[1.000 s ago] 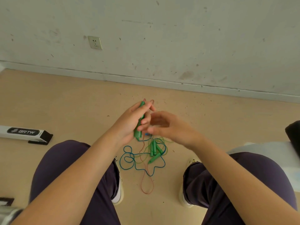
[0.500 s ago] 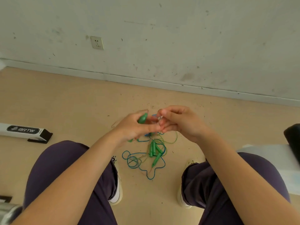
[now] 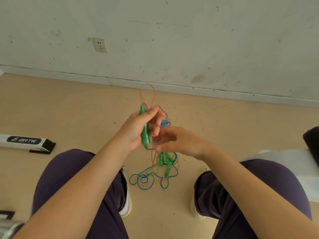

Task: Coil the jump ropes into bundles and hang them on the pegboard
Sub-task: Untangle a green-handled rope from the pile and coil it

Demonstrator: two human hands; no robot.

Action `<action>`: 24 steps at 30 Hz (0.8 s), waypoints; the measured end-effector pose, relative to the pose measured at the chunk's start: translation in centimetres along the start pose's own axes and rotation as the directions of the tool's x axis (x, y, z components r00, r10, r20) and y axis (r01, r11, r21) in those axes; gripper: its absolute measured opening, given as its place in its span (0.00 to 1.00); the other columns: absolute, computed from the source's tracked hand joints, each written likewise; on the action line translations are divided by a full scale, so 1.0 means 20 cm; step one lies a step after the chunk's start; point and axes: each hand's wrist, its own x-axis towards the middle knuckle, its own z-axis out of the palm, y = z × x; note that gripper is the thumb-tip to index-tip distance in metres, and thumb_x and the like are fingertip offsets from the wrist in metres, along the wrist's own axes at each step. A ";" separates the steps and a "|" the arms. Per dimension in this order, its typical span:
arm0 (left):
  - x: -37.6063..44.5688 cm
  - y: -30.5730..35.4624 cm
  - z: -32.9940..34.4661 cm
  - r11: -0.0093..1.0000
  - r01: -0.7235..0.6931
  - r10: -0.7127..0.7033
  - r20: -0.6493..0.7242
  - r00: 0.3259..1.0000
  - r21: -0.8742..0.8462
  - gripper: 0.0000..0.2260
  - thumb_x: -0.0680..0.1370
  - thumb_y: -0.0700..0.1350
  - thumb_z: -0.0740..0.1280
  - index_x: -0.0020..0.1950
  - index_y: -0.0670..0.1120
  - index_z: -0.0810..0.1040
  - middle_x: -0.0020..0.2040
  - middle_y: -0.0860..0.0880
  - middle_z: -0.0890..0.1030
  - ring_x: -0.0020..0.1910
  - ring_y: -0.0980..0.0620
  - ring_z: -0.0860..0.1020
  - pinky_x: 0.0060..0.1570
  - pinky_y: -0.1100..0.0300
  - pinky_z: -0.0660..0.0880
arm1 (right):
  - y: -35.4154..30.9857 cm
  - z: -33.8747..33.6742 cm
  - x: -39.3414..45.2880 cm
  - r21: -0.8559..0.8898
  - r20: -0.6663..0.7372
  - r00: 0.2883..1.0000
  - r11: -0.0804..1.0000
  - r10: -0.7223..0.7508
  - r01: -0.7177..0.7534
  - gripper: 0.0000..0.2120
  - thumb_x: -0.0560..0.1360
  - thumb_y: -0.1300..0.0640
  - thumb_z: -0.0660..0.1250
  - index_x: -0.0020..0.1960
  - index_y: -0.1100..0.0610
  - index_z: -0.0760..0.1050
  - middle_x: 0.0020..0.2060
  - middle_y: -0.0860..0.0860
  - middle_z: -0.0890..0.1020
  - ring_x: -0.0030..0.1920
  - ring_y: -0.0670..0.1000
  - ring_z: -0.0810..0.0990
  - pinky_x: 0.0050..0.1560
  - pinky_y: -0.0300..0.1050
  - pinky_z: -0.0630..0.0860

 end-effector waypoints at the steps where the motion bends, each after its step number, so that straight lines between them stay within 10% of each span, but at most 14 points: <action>1: 0.00 0.01 -0.01 1.000 -0.004 0.004 -0.009 1.000 -0.006 0.10 0.77 0.49 0.65 0.41 0.47 0.83 0.33 0.49 0.77 0.25 0.53 0.73 0.28 0.62 0.68 | 0.01 0.02 0.01 -0.025 0.004 1.000 1.000 0.007 -0.007 0.15 0.70 0.53 0.76 0.56 0.50 0.80 0.50 0.48 0.84 0.52 0.48 0.83 0.56 0.44 0.79; 8: 0.03 0.03 -0.12 0.915 0.054 0.142 -0.443 0.885 0.400 0.10 0.82 0.48 0.66 0.49 0.44 0.83 0.42 0.51 0.84 0.39 0.52 0.81 0.45 0.56 0.75 | 0.00 -0.08 -0.01 -0.323 -0.245 0.968 0.938 0.045 -0.125 0.07 0.75 0.52 0.72 0.39 0.43 0.82 0.34 0.43 0.80 0.35 0.44 0.75 0.41 0.41 0.73; 12: 0.02 -0.01 -0.14 0.626 0.230 0.093 -0.364 0.927 0.745 0.12 0.81 0.51 0.66 0.53 0.43 0.81 0.47 0.52 0.83 0.42 0.58 0.79 0.40 0.66 0.69 | -0.05 -0.15 -0.03 -0.002 -0.331 0.943 1.000 -0.011 0.011 0.04 0.78 0.62 0.68 0.47 0.59 0.82 0.33 0.51 0.84 0.34 0.49 0.82 0.34 0.41 0.80; 15: 0.00 -0.01 -0.13 0.655 0.183 0.115 -0.337 0.935 0.733 0.10 0.82 0.48 0.66 0.54 0.42 0.81 0.39 0.47 0.85 0.31 0.60 0.81 0.32 0.73 0.71 | -0.08 -0.17 -0.04 0.158 -0.432 0.901 0.980 -0.041 0.120 0.05 0.78 0.62 0.68 0.48 0.62 0.81 0.34 0.56 0.84 0.32 0.52 0.82 0.32 0.41 0.79; 20: -0.01 -0.01 -0.11 0.352 0.150 0.276 -0.255 0.927 0.924 0.20 0.77 0.56 0.71 0.34 0.42 0.74 0.29 0.46 0.76 0.32 0.44 0.75 0.35 0.50 0.68 | -0.12 -0.16 -0.04 0.295 -0.434 0.900 0.936 -0.049 0.194 0.05 0.78 0.61 0.68 0.48 0.62 0.81 0.35 0.57 0.83 0.33 0.54 0.83 0.34 0.42 0.79; 24: -0.01 0.00 -0.09 0.735 0.090 0.111 -0.250 0.962 0.672 0.17 0.67 0.60 0.78 0.37 0.47 0.80 0.28 0.55 0.72 0.26 0.56 0.67 0.28 0.60 0.64 | -0.12 -0.14 -0.02 0.423 -0.361 0.931 0.880 -0.056 0.217 0.06 0.79 0.60 0.66 0.49 0.63 0.79 0.37 0.58 0.84 0.36 0.54 0.84 0.38 0.42 0.81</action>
